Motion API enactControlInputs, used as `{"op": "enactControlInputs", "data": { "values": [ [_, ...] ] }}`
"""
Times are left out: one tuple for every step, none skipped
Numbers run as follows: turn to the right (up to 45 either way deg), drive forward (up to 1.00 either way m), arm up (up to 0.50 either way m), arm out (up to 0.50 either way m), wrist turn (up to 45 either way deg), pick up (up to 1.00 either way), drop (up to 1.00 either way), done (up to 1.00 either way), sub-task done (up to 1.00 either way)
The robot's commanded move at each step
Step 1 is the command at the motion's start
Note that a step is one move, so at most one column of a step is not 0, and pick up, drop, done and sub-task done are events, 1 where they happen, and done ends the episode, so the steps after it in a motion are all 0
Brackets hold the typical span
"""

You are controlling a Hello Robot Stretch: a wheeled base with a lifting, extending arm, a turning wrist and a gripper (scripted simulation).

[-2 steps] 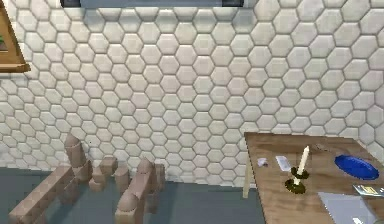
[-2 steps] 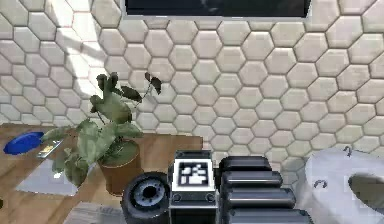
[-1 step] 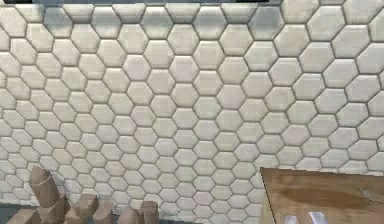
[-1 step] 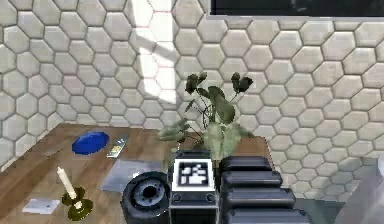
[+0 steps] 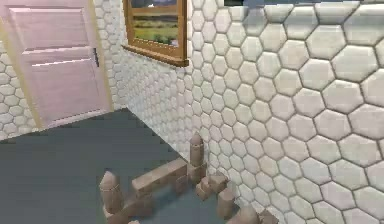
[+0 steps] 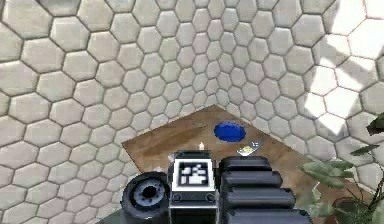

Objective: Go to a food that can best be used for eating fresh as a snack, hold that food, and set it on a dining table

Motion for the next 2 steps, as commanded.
{"op": "enactControlInputs", "data": {
  "values": [
    [-45.0,0.00,0.00,0.00,0.0,0.00,0.00,0.00,0.00],
    [-6.0,0.00,0.00,0.00,0.0,0.00,0.00,0.00,0.00]
  ]
}}
